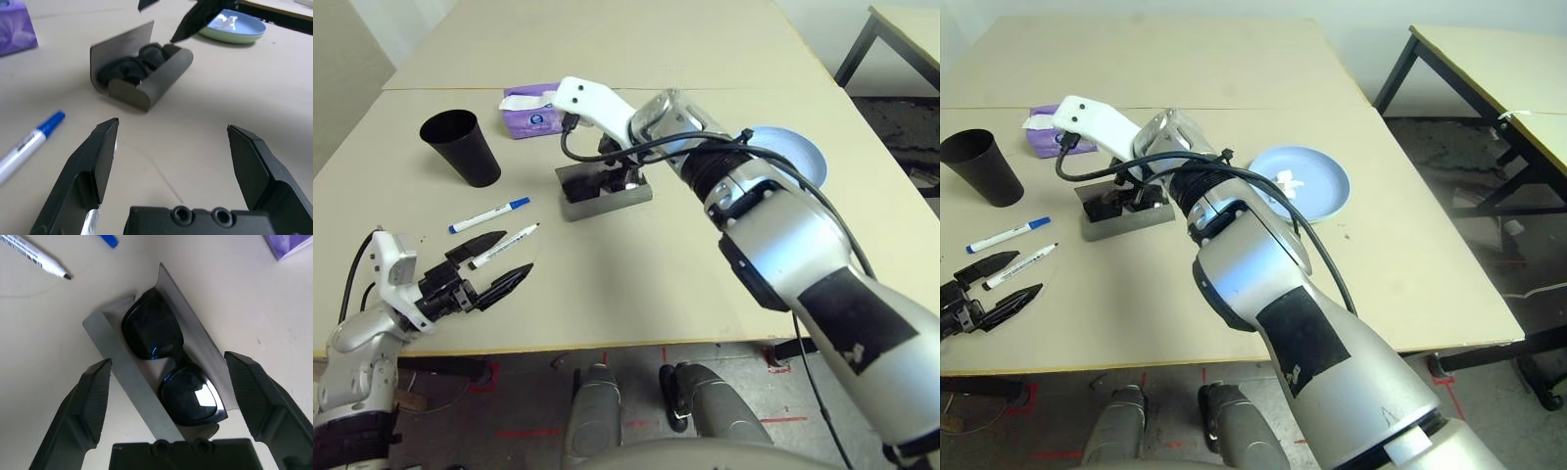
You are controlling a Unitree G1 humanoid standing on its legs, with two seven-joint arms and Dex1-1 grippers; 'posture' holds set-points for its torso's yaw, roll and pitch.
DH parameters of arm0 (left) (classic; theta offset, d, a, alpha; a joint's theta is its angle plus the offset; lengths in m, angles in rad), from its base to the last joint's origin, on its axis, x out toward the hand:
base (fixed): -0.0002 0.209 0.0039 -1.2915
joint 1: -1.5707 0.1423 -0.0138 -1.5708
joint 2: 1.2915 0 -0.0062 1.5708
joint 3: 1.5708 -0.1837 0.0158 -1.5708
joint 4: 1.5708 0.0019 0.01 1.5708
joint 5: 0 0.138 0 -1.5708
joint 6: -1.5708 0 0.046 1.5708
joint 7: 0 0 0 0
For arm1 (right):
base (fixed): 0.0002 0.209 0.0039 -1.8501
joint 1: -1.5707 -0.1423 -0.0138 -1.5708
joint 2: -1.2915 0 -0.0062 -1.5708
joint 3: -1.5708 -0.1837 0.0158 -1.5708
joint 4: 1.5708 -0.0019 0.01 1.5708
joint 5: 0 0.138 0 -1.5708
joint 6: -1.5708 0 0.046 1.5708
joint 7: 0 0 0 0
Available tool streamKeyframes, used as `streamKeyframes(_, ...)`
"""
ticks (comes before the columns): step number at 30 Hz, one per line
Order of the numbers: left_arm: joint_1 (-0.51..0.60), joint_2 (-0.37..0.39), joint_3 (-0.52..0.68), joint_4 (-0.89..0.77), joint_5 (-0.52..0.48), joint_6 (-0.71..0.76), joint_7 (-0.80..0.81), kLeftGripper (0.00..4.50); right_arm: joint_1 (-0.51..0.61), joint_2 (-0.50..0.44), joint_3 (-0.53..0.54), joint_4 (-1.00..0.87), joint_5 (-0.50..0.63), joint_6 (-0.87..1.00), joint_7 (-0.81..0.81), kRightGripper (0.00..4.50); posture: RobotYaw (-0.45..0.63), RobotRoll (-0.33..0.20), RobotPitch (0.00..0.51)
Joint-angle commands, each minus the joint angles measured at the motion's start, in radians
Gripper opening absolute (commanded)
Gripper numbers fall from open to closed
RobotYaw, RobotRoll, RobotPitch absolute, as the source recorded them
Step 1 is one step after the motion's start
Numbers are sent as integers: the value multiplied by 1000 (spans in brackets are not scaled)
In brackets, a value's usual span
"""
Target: Organize and tidy the items on the table.
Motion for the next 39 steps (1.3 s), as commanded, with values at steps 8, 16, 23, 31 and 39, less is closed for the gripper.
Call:
streamKeyframes(8,-43,-34,-19,30,18,-7,27,4500,97,-130,-23,-176,25,116,189,4485,34,0,188)
streamKeyframes(16,-69,-60,23,17,10,1,144,4500,458,-480,-150,-1026,183,616,295,4485,19,0,178)
streamKeyframes(23,-111,-67,15,39,47,1,234,4500,825,-566,-420,-1531,388,792,167,4485,-15,0,172)
streamKeyframes(31,-178,-64,-36,83,126,6,306,4500,1215,-443,-579,-1755,517,498,-14,4485,-42,0,171)
streamKeyframes(39,-285,-50,-70,163,212,39,412,4500,1495,-495,-514,-1646,552,26,105,4485,-34,0,166)
